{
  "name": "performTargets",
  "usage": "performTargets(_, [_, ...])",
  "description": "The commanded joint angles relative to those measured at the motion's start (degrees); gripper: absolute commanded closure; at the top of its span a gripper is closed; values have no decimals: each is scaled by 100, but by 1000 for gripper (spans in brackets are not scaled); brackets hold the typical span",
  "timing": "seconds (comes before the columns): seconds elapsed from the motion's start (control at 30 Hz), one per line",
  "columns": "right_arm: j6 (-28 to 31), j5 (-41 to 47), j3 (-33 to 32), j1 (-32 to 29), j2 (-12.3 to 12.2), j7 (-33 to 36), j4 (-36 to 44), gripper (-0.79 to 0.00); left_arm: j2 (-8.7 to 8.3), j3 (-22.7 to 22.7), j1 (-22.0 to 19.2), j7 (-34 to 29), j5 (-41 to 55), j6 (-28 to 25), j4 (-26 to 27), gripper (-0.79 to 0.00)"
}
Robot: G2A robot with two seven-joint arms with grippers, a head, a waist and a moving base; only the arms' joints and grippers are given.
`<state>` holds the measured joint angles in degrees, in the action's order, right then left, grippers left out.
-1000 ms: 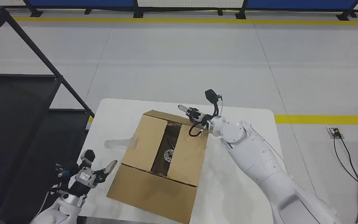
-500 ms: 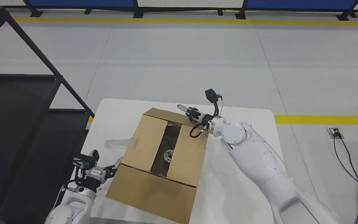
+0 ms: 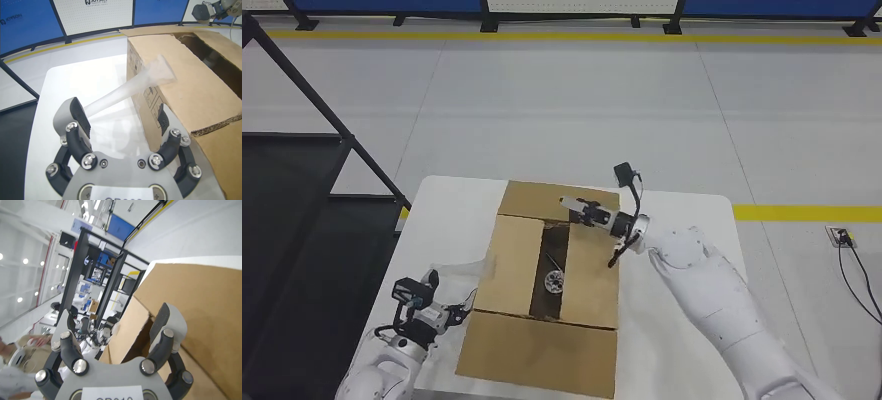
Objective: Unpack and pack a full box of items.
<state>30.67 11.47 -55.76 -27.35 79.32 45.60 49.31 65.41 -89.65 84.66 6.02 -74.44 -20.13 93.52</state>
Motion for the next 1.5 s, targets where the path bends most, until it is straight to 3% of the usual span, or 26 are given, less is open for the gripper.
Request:
performTargets(0.0, [-43,169,-168,-105,-97,775,263,-785,-6,23,32,53,-96,-80,49,-785])
performTargets(0.17, [-418,18,-291,-430,-243,1460,928,-785,-13,38,68,150,-161,-155,60,-785])
performTargets(0.43, [-1275,-894,110,-768,-202,644,1552,-785,-2,-149,152,388,267,-13,71,-785])
performTargets(0.73, [-1692,-835,705,-365,90,162,848,-785,-28,-290,424,663,205,-297,432,-785])
performTargets(1.13, [-1266,345,1063,219,547,472,-302,-785,-33,-30,581,735,-204,-516,713,-785])
performTargets(1.47, [-926,1128,914,423,700,891,-430,-785,-43,259,659,616,-601,-721,1034,-785])
